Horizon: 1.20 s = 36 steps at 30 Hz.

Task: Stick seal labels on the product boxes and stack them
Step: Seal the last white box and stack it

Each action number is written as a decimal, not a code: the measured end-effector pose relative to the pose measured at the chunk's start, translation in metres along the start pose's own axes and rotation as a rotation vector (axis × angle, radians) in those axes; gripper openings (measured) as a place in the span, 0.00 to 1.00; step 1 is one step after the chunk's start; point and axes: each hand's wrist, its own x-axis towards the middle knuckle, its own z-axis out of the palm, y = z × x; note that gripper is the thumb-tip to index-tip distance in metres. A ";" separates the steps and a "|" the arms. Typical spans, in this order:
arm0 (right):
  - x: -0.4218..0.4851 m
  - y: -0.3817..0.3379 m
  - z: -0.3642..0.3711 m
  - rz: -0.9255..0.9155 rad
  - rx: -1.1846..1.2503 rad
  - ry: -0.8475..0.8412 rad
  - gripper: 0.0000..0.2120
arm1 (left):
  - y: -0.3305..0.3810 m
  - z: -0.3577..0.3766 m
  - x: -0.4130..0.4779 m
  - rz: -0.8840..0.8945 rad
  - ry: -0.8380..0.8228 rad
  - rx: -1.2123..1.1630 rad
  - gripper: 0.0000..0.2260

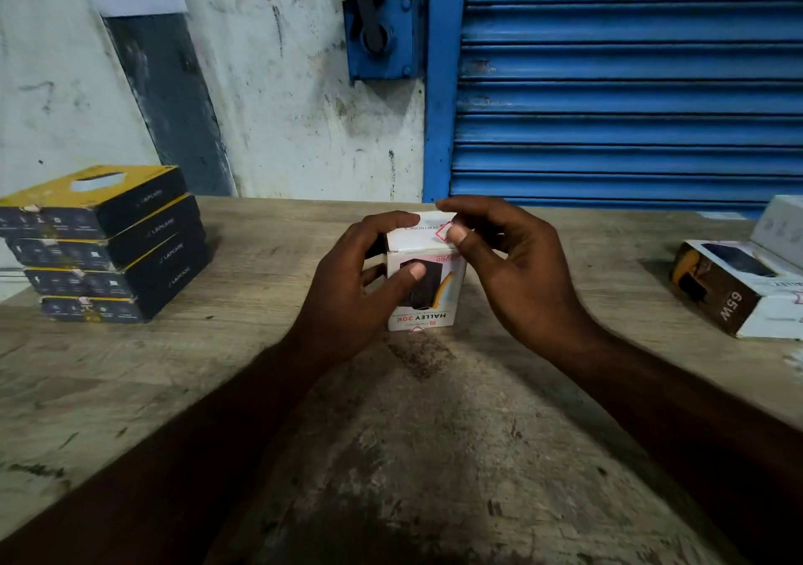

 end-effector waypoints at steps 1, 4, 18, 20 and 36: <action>0.001 0.000 0.000 0.013 0.018 0.001 0.11 | 0.000 0.000 0.000 -0.003 0.002 0.002 0.19; 0.002 -0.001 0.000 0.029 0.047 0.014 0.09 | 0.000 0.000 0.000 -0.008 0.008 0.001 0.19; 0.002 -0.007 0.001 0.029 0.109 -0.009 0.12 | 0.001 0.001 0.000 -0.006 0.007 0.008 0.19; 0.002 -0.006 0.000 0.034 0.114 -0.010 0.13 | 0.002 0.001 -0.001 -0.003 0.007 0.014 0.19; 0.000 -0.009 0.001 0.074 0.031 -0.050 0.06 | 0.004 0.000 0.000 0.003 0.041 0.018 0.18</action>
